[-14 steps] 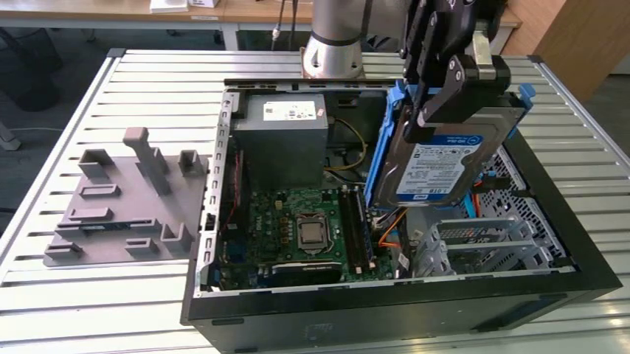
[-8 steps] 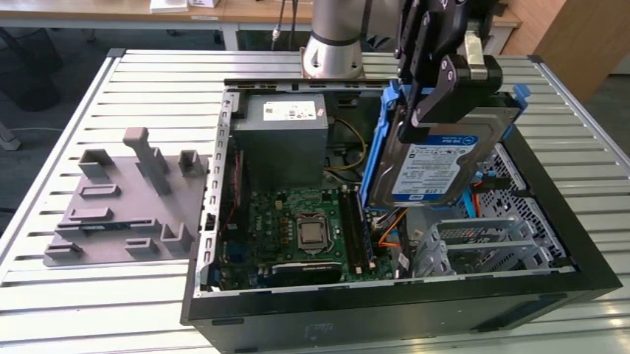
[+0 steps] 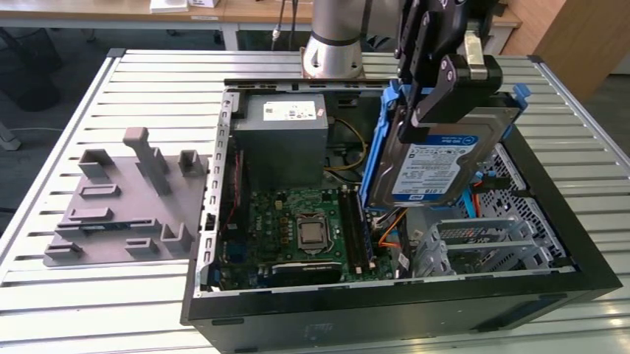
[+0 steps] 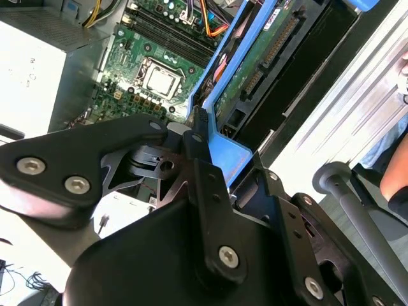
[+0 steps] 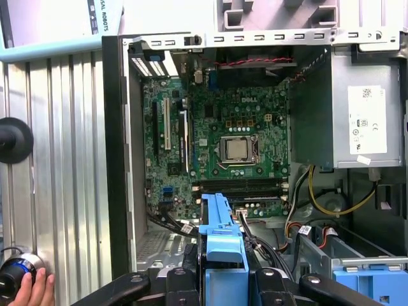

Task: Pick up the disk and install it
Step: 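Insert the disk into the insertion slot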

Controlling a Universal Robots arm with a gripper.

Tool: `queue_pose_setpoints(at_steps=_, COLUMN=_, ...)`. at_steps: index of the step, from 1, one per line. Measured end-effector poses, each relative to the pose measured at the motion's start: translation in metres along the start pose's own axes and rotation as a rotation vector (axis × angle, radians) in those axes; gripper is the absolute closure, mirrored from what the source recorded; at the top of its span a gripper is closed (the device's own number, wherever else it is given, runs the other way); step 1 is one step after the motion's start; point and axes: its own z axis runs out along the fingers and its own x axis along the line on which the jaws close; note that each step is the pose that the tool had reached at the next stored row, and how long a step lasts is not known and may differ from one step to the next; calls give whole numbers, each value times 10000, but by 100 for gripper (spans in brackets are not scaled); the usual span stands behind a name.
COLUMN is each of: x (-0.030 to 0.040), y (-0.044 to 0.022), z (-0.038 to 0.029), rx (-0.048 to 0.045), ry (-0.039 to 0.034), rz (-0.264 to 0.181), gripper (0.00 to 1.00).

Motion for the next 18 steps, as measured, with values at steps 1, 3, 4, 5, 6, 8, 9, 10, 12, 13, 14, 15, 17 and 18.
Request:
queue_pose_setpoints(at_steps=1, x=-1, y=-6, z=0, rx=0, ry=1, rz=0, gripper=64)
queue_pose_setpoints(at_steps=3, x=-1, y=-12, z=0, rx=0, ry=0, rz=0, gripper=64)
queue_pose_setpoints(at_steps=4, x=-1, y=-12, z=0, rx=0, ry=1, rz=0, gripper=64)
queue_pose_setpoints(at_steps=5, x=-1, y=-18, z=0, rx=0, ry=1, rz=-1, gripper=64)
queue_pose_setpoints(at_steps=6, x=-1, y=-18, z=0, rx=0, ry=0, rz=0, gripper=64)
queue_pose_setpoints(at_steps=8, x=-2, y=-31, z=0, rx=0, ry=0, rz=0, gripper=64)
queue_pose_setpoints(at_steps=9, x=-2, y=-31, z=0, rx=0, ry=1, rz=0, gripper=64)
queue_pose_setpoints(at_steps=10, x=-1, y=-31, z=0, rx=0, ry=5, rz=0, gripper=64)
queue_pose_setpoints(at_steps=12, x=1, y=-31, z=0, rx=0, ry=16, rz=0, gripper=64)
queue_pose_setpoints(at_steps=13, x=4, y=-32, z=0, rx=0, ry=20, rz=-1, gripper=64)
queue_pose_setpoints(at_steps=14, x=7, y=-32, z=1, rx=1, ry=21, rz=0, gripper=64)
queue_pose_setpoints(at_steps=15, x=10, y=-32, z=1, rx=1, ry=23, rz=-1, gripper=64)
queue_pose_setpoints(at_steps=17, x=11, y=-33, z=2, rx=1, ry=24, rz=0, gripper=64)
queue_pose_setpoints(at_steps=18, x=11, y=-39, z=3, rx=1, ry=25, rz=-2, gripper=64)
